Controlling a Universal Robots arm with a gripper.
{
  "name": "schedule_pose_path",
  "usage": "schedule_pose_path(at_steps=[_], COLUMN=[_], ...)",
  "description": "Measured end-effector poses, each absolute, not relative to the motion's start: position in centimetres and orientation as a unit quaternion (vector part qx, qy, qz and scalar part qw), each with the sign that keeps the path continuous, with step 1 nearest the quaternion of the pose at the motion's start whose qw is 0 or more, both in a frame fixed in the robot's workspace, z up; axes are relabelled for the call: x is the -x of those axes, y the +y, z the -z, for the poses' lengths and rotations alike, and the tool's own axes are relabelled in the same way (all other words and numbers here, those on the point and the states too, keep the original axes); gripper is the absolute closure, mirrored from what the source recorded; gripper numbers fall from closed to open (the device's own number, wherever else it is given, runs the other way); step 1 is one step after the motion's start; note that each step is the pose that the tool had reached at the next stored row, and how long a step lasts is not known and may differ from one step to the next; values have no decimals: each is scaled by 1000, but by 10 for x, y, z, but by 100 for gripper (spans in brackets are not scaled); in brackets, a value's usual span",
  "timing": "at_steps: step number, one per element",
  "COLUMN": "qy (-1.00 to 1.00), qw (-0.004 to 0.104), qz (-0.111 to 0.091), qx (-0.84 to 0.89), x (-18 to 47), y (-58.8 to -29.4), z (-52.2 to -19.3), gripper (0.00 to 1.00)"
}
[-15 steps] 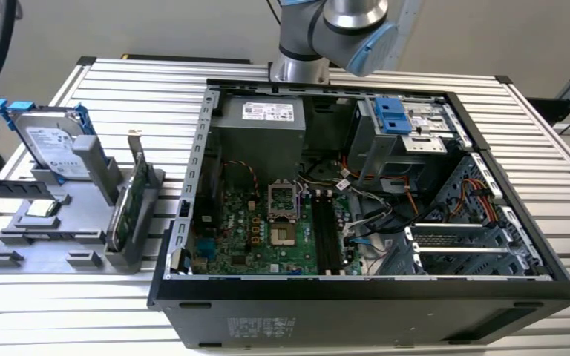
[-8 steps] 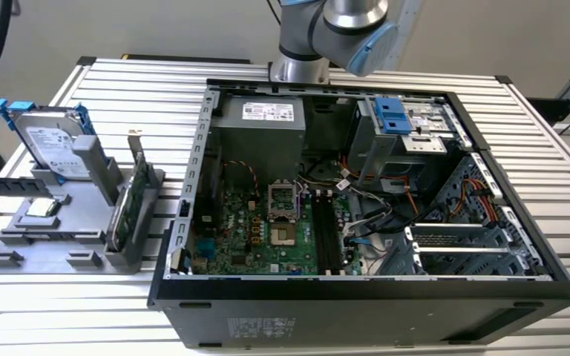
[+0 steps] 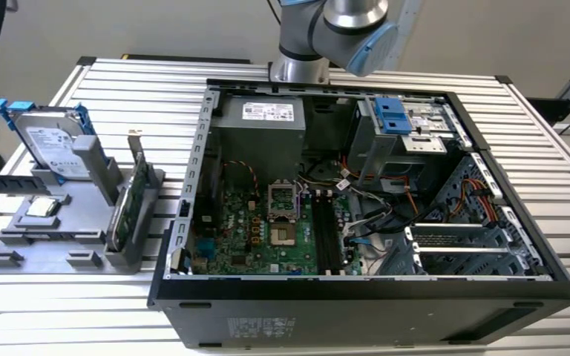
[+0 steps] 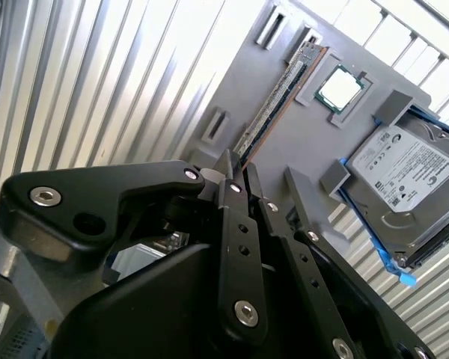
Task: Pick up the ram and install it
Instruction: 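Pick up the ram and move it above insertion slot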
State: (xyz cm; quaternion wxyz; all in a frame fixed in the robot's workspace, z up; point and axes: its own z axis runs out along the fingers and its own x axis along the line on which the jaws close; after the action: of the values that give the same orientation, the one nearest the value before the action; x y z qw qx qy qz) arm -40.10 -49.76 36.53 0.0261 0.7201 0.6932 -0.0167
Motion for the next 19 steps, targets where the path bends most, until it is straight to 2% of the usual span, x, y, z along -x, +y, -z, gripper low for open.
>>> schedule_pose_path(at_steps=[19], qy=[693], qw=[26], qz=[17], qx=[-720], x=[401], y=[-498], z=[-376], gripper=[100])
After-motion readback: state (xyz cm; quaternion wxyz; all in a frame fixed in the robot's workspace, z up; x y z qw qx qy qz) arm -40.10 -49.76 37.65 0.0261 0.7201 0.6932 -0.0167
